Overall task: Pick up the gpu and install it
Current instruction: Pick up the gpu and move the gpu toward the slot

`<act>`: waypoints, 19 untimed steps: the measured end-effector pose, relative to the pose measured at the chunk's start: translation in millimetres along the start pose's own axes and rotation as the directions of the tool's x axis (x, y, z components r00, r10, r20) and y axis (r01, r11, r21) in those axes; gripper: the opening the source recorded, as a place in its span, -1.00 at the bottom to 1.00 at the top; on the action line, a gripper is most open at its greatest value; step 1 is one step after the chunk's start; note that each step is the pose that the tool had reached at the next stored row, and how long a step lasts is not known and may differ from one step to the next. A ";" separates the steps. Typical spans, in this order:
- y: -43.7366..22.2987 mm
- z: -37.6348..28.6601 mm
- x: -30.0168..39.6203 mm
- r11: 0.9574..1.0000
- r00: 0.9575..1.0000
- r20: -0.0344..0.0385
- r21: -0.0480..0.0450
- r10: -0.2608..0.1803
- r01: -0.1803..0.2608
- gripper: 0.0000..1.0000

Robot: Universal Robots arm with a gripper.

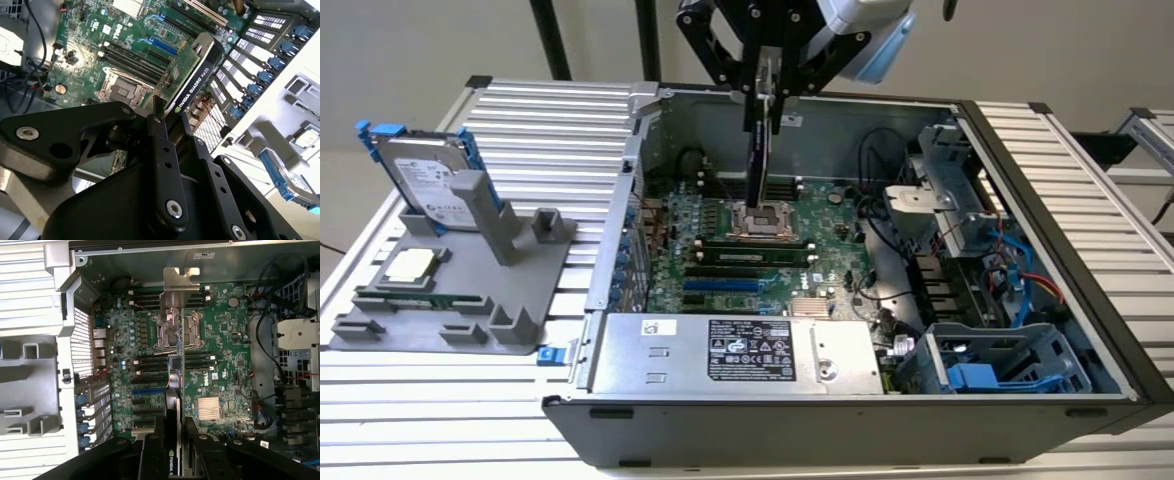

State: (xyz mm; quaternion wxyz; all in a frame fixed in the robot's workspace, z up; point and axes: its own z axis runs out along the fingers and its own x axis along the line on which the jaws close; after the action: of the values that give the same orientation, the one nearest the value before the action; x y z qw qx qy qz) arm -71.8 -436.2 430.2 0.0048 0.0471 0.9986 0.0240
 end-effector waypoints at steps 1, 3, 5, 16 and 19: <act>0.0 0.0 0.0 1.000 1.000 0.000 0.000 -0.001 0.001 -1.00; 0.0 0.0 0.0 1.000 1.000 0.000 0.000 -0.002 0.002 -1.00; 0.0 0.0 0.0 1.000 1.000 0.000 0.000 -0.002 0.002 -1.00; 0.0 0.0 0.0 1.000 1.000 0.000 0.000 -0.003 0.003 -1.00; 0.0 0.0 0.0 1.000 1.000 0.000 0.000 -0.003 0.003 -1.00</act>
State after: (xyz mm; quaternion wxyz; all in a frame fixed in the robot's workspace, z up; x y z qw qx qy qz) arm -71.8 -436.2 430.2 0.0047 0.0457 0.9987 0.0240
